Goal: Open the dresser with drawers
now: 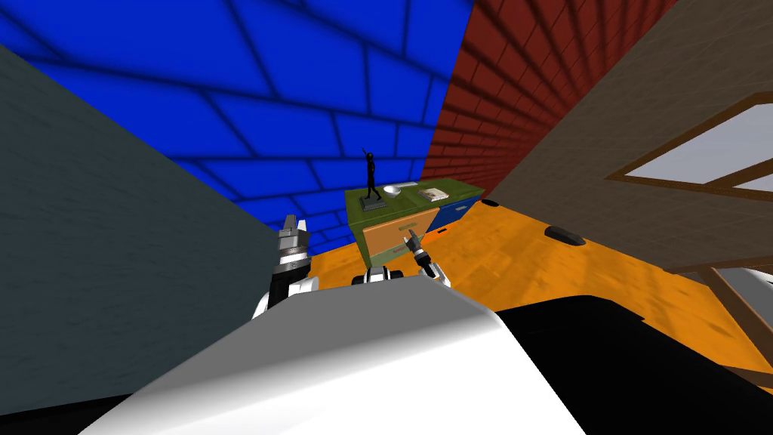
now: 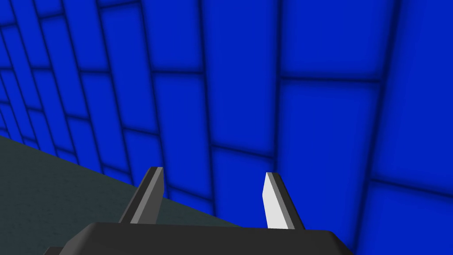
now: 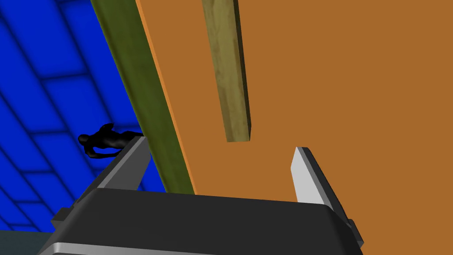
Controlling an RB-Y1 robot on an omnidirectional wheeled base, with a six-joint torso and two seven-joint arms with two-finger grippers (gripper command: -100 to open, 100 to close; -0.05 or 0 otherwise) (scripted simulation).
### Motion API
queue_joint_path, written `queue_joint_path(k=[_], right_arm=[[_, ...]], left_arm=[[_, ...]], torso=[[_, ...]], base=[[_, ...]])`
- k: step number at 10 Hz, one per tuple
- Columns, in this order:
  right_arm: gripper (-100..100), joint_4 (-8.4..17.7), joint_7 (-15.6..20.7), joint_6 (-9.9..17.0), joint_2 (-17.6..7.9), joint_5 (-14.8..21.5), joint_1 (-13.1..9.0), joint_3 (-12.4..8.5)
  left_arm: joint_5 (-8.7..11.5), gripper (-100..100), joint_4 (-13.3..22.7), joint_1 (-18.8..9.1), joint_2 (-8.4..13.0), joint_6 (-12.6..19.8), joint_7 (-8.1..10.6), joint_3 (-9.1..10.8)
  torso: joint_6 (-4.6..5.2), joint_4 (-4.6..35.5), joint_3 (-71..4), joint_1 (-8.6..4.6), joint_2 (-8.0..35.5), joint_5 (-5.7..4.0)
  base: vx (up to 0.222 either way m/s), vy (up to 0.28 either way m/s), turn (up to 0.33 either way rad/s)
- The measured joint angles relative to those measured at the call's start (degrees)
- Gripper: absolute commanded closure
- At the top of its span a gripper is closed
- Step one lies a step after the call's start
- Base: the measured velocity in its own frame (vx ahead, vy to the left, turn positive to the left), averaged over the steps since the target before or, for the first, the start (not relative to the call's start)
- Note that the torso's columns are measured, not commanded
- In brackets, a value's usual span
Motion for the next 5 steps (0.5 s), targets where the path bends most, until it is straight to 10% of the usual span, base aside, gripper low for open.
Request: queue_joint_path(k=[3, 4, 5], right_arm=[[-100, -0.65, -0.47, 1.31, -0.34, 0.23, -0.50, -0.01], [100, -0.77, -0.64, 1.61, -0.38, 0.24, -0.57, -0.01], [100, -0.75, -0.62, 1.58, -0.37, 0.24, -0.57, 0.00]], left_arm=[[0.00, 0, 0.01, -0.02, 0.00, 0.00, 0.00, 0.00], [0.00, 0, 0.00, -0.02, 0.00, 0.00, 0.00, 0.00], [0.00, 0, 0.00, -0.02, 0.00, 0.01, 0.00, 0.00]], torso=[[-0.01, 0.10, 0.21, 0.03, 0.32, 0.00], [0.01, 0.07, 0.17, 0.01, 0.28, 0.00], [0.01, 0.06, 0.15, -0.01, 0.24, 0.00]], base=[[0.063, 0.036, 0.020], [0.007, 0.004, -0.002], [-0.090, -0.017, -0.023]])
